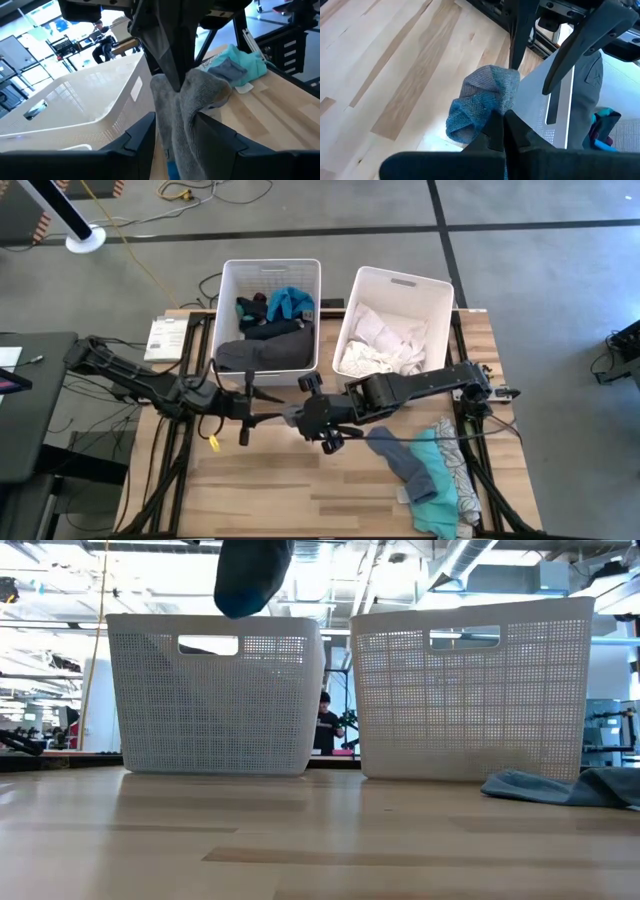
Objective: Sort clothes
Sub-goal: Put the gray sock into the left white bin
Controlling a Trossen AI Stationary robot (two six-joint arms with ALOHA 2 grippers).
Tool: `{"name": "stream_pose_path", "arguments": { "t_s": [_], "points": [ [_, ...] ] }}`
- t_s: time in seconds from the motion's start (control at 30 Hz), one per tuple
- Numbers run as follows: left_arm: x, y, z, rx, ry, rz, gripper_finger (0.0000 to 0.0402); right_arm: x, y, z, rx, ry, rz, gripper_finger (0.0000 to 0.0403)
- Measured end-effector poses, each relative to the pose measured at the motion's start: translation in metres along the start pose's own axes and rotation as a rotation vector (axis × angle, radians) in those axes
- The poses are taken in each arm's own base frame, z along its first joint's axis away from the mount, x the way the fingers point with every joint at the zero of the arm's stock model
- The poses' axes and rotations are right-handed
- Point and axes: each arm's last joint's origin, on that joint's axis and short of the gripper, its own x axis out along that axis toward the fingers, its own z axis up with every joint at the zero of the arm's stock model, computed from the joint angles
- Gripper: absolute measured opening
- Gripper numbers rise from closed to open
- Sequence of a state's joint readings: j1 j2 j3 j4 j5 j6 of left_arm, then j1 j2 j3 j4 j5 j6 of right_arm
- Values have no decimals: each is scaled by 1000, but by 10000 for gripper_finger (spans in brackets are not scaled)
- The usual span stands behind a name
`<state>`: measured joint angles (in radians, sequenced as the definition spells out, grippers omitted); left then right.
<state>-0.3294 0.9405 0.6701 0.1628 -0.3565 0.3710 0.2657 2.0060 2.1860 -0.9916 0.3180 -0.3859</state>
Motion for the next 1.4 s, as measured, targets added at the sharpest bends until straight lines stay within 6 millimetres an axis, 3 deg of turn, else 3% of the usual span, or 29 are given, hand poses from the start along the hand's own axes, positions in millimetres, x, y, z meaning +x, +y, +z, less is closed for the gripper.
{"name": "stream_pose_path", "arguments": {
  "t_s": [1.4],
  "points": [
    [2,-1,-1,3,7,-5,131,-2,7,2,-30,1,18,3]
  ]
}}
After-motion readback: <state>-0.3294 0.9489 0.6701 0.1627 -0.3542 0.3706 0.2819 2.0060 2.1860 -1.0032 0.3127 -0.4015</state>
